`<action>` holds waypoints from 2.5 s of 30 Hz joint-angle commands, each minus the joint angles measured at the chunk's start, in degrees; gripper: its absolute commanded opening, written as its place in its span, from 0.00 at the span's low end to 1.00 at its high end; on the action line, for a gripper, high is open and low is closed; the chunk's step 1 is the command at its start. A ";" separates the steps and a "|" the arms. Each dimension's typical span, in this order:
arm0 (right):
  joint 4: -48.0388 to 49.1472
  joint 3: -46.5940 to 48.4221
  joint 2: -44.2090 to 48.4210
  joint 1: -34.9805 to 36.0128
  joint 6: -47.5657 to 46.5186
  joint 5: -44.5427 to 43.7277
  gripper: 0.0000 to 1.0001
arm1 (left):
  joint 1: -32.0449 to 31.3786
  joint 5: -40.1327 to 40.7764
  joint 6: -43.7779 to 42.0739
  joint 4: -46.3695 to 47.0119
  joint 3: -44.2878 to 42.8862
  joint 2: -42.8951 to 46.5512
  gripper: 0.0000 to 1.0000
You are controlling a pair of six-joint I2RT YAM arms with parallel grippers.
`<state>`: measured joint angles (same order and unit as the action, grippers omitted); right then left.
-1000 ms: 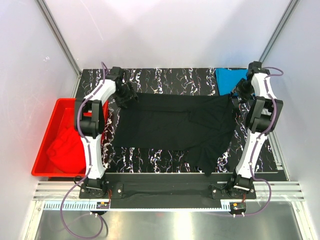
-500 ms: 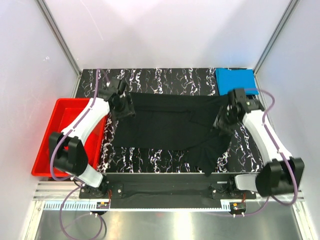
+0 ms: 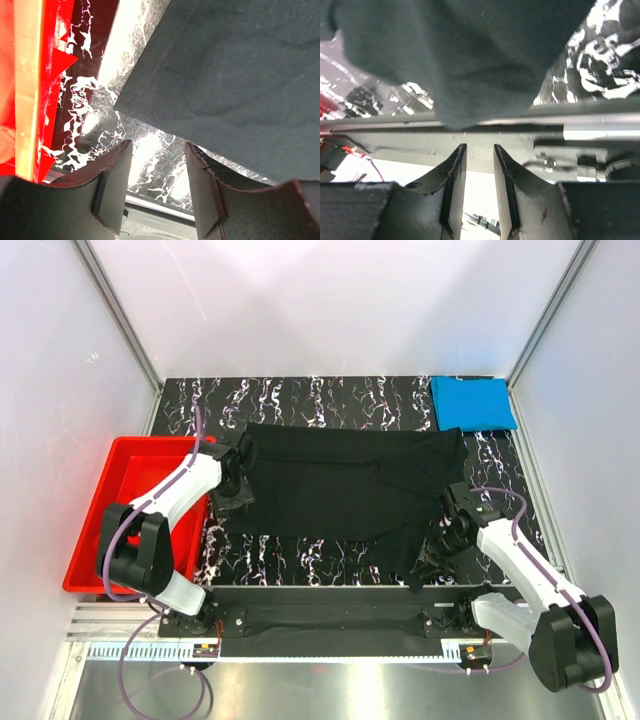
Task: Fold and stack the t-shirts
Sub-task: Fold the tshirt
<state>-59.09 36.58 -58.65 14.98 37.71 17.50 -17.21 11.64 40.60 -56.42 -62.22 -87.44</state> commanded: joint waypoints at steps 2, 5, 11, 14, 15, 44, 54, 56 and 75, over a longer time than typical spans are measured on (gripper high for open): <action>11.34 -3.00 -2.07 1.01 2.45 1.93 0.35 | -0.10 0.58 0.36 0.79 1.13 7.35 0.51; 19.69 -3.36 -7.86 1.19 2.54 1.93 0.34 | -0.01 -0.91 -0.87 1.67 2.62 9.91 0.51; 28.41 4.19 -23.68 1.80 1.66 -0.01 0.34 | -0.01 -2.32 -4.38 2.71 2.63 10.89 0.52; 28.59 10.51 -31.07 2.68 1.75 0.34 0.34 | -0.01 -4.43 -5.88 4.03 2.10 11.24 0.52; 27.90 13.93 -33.17 2.94 1.66 -0.18 0.34 | -0.01 -5.30 -6.32 4.39 2.01 11.24 0.52; 16.29 5.70 -21.24 21.76 14.58 -11.08 0.42 | -0.01 -7.16 -9.40 8.35 0.87 7.28 0.51; 19.54 3.50 -24.58 22.46 15.90 -11.61 0.41 | -0.01 -6.46 -9.40 8.08 1.31 7.90 0.51; 19.89 3.06 -24.32 22.63 16.16 -12.22 0.42 | -0.10 -6.02 -9.49 8.08 1.40 8.07 0.51; 15.77 -1.95 -17.38 22.64 19.67 -12.14 0.00 | 2.27 -5.66 -9.93 8.44 3.06 10.09 0.54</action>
<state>-39.81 36.77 -78.96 36.91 56.47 8.67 -15.75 5.19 31.31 -49.36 -59.44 -79.77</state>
